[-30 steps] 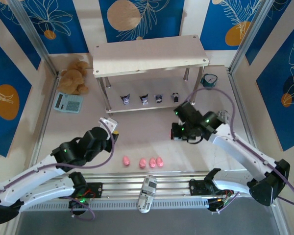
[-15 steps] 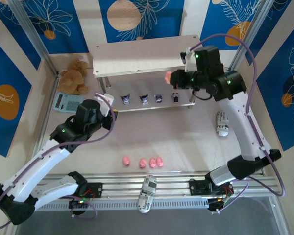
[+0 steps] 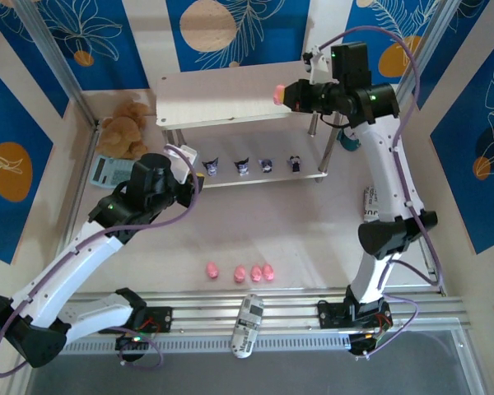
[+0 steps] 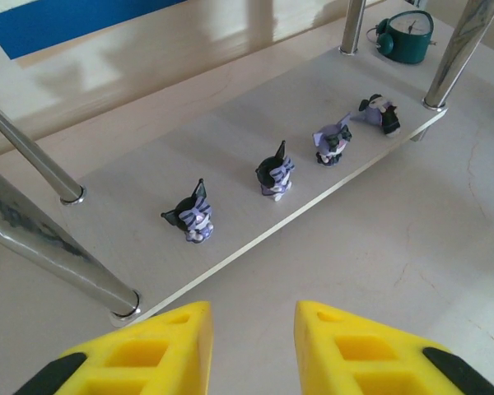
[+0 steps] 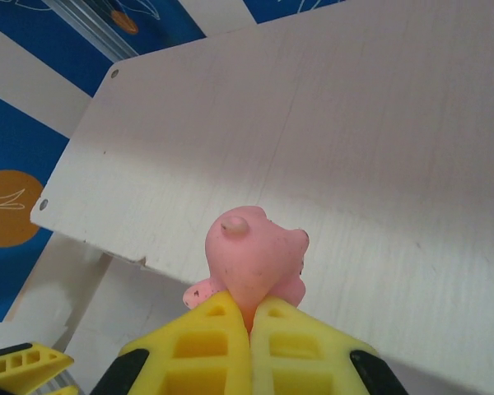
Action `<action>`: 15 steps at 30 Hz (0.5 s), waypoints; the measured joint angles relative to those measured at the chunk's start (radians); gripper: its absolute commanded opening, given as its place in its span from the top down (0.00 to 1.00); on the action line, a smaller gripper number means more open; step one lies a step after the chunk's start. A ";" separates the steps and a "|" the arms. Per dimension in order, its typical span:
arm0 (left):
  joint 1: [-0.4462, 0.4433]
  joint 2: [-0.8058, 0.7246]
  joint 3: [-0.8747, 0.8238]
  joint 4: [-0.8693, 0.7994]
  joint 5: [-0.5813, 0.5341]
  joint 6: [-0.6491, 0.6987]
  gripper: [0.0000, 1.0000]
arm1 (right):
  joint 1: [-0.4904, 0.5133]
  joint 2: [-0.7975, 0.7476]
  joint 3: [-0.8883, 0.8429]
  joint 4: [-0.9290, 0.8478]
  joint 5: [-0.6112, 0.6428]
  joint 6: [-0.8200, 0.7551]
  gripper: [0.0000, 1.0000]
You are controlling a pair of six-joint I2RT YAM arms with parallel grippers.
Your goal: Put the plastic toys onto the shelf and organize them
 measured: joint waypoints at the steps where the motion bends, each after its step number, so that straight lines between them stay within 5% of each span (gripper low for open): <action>1: 0.002 0.000 0.000 0.000 0.001 0.000 0.67 | -0.002 0.022 0.026 -0.008 -0.008 -0.004 1.00; 15: 0.029 0.017 0.000 0.003 0.034 0.000 0.67 | -0.008 0.144 0.169 -0.144 -0.076 -0.066 1.00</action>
